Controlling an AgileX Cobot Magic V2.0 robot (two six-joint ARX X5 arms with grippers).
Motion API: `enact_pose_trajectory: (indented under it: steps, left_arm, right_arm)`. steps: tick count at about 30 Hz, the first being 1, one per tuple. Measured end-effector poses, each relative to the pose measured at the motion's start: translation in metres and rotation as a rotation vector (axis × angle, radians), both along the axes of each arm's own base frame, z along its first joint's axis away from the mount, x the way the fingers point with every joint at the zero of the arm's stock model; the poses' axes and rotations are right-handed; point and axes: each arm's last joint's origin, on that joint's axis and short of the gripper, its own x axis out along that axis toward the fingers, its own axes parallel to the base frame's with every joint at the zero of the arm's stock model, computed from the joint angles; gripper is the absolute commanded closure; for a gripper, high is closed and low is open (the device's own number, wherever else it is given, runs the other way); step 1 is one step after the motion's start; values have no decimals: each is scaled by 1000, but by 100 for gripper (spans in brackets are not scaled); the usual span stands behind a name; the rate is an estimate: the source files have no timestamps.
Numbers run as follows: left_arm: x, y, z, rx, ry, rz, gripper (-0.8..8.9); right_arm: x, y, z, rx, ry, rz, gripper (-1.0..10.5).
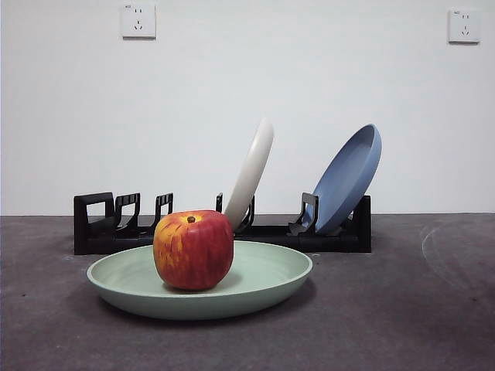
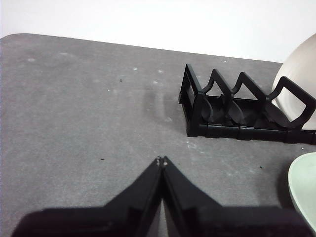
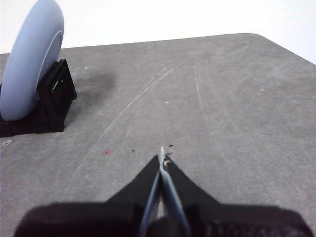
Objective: Take the green plate from the plate rack,put the plate on the table,take the apple from the table,put the apple in the plate
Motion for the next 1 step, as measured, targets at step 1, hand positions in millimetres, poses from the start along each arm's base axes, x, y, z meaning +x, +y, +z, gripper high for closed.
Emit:
enact_pose_trajectory:
  steps: [1]
  left_arm:
    - [0, 0, 0, 0, 0, 0, 817]
  right_arm:
    - [0, 0, 0, 0, 0, 0, 945]
